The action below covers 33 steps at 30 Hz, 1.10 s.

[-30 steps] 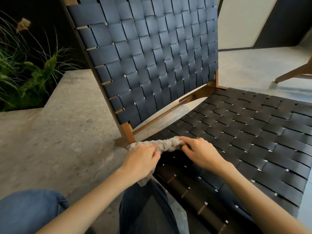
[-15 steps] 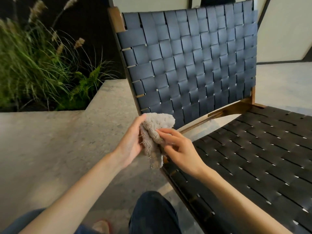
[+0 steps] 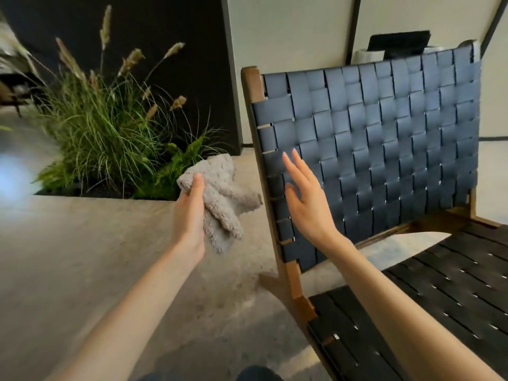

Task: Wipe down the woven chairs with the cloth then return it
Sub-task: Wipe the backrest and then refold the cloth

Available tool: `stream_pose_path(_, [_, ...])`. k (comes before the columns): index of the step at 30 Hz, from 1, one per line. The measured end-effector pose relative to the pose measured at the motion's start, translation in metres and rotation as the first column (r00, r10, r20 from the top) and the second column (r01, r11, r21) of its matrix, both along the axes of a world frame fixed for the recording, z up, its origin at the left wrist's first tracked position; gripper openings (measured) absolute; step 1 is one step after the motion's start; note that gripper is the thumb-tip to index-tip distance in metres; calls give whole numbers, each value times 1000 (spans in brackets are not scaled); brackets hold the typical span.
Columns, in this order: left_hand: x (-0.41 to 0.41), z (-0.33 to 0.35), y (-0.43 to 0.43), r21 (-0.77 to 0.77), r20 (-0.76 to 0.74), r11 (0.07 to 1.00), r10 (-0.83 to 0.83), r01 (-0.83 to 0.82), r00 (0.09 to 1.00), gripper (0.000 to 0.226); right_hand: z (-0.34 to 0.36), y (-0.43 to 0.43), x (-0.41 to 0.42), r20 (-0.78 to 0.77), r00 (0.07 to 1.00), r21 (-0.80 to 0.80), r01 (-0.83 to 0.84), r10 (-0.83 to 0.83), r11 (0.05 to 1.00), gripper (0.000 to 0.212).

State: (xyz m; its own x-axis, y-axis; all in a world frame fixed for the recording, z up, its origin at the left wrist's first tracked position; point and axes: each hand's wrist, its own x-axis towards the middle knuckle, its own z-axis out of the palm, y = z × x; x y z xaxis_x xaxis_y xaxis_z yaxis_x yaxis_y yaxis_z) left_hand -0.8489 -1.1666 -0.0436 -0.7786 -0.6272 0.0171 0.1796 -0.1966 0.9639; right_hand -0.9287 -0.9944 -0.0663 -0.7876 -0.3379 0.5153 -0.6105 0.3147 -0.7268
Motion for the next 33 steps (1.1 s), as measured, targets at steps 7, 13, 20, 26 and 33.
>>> stream_pose_path(7, [-68,67,8,-150,-254,976,-194,159,948,53,51,-43,-49,47,997,59,53,-56,997,55])
stream_pose_path(13, [-129,97,14,-594,-301,798,-336,100,892,54,48,-46,-50,74,995,35,71,-73,997,79])
stream_pose_path(20, [-165,75,5,-723,-471,646,-201,-246,859,53,47,-53,-52,35,990,100,133,-137,986,87])
stream_pose_path(26, [-173,57,5,-652,-546,718,-223,-243,807,46,45,-57,-52,25,982,101,184,-188,978,85])
stream_pose_path(33, [-157,4,12,-579,-540,808,-285,-104,792,46,43,-56,-52,51,983,82,172,-176,982,80])
